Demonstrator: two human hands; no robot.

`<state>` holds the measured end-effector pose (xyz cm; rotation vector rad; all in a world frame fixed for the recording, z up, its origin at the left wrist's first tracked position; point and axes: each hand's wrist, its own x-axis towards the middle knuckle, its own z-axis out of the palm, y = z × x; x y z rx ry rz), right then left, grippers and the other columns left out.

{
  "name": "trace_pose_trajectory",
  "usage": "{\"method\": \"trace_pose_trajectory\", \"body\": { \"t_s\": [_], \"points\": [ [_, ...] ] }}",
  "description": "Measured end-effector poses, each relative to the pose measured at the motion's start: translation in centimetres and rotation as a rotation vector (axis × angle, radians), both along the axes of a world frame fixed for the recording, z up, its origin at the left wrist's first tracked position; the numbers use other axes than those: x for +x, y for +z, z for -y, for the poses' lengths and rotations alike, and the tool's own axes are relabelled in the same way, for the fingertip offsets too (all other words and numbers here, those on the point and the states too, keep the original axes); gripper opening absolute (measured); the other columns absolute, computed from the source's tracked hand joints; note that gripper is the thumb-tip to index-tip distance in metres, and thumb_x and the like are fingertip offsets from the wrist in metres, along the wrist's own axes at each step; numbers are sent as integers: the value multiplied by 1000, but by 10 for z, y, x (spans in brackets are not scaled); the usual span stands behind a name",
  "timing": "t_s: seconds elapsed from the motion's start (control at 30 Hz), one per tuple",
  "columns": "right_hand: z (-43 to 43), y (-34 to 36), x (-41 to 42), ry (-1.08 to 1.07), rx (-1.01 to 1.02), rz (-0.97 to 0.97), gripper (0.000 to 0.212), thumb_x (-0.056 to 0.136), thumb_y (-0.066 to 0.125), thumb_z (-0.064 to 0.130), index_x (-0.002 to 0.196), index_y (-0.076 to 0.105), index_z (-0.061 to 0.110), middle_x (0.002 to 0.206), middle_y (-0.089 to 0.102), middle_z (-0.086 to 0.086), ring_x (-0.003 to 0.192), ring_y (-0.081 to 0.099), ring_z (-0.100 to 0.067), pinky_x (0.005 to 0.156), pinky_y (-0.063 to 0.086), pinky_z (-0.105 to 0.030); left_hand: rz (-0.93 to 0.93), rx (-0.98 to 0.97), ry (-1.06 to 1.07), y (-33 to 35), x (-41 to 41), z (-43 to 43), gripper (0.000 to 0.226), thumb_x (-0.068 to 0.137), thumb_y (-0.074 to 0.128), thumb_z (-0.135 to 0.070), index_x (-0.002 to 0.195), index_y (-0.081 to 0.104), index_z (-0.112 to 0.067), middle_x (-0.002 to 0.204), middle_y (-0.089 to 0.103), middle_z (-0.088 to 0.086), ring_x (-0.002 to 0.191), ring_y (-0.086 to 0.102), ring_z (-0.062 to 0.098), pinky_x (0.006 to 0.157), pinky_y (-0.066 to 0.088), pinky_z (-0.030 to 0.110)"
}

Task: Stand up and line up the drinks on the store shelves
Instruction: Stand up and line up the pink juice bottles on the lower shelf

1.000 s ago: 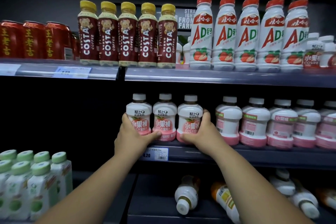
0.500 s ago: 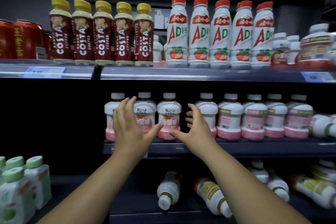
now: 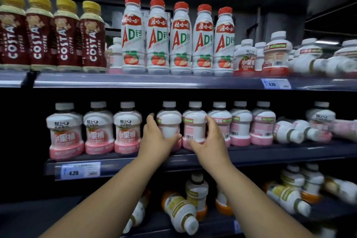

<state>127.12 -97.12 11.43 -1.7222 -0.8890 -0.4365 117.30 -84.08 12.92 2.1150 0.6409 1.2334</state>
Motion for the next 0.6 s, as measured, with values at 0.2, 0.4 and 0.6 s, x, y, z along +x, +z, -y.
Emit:
{"method": "trace_pose_trajectory", "body": {
  "t_s": [0.2,0.4,0.6],
  "points": [
    [-12,-1,7,11,-80,-24,94,79,79,25,153,22,19,148,45,-5,133,45,-24,107,41,-36,-119,-60,77,1,5,-12,90,75,78,-41,140,25,-11,129,61,15,114,60,35,91,49,42],
    [-25,7,10,7,-209,-31,102,82,71,34,157,4,14,153,39,-12,132,46,-33,101,43,-38,-46,-58,63,1,0,-14,92,64,88,-41,132,35,-8,127,58,14,115,57,31,91,48,39],
    [-21,4,13,9,-177,-72,117,75,79,45,157,1,14,162,25,-10,143,34,-29,109,36,-37,-50,-46,89,-3,-2,-16,59,75,80,-31,110,36,-11,112,61,15,104,60,33,76,40,32]
  ]
}}
